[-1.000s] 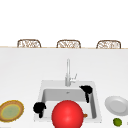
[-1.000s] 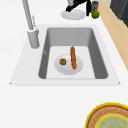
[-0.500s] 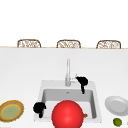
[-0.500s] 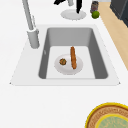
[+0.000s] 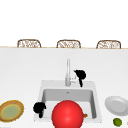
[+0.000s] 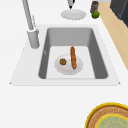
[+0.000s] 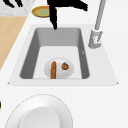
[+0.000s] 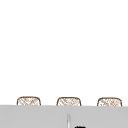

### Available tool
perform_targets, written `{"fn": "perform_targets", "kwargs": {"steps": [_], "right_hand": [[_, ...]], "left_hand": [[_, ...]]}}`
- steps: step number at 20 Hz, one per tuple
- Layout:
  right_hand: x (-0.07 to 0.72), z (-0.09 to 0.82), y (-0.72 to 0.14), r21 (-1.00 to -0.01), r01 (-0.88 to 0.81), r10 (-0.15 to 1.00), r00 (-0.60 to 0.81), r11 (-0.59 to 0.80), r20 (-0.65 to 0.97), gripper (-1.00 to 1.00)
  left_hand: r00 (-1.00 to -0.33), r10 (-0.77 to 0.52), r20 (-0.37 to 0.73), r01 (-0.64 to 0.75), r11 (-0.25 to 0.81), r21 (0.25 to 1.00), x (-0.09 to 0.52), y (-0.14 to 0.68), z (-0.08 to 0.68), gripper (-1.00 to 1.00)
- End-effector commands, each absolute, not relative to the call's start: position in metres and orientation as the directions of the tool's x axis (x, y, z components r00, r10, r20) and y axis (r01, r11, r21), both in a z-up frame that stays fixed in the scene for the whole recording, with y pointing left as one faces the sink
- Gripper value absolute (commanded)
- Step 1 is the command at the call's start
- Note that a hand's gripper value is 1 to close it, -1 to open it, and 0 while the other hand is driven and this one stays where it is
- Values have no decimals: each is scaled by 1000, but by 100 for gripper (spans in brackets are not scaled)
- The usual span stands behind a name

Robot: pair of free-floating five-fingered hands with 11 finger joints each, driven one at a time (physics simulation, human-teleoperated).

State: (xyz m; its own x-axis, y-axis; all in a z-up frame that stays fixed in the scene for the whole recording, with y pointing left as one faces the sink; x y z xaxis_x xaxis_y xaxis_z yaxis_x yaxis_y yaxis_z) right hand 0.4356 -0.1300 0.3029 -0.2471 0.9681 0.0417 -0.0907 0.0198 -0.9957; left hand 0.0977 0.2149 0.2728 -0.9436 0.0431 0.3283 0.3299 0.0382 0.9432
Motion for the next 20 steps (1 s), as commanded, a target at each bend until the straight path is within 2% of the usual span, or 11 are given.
{"fn": "perform_targets", "kwargs": {"steps": [1, 20], "right_hand": [[459, 296, -119, -990, -134, 969, -246, -44, -10, -100], [570, 250, -95, -936, -337, 971, -239, -102, -20, -100]], "left_hand": [[-944, 43, 328, 330, 38, 943, 98, 215, 273, 0], [-944, 43, 328, 330, 38, 943, 98, 215, 273, 0]]}}
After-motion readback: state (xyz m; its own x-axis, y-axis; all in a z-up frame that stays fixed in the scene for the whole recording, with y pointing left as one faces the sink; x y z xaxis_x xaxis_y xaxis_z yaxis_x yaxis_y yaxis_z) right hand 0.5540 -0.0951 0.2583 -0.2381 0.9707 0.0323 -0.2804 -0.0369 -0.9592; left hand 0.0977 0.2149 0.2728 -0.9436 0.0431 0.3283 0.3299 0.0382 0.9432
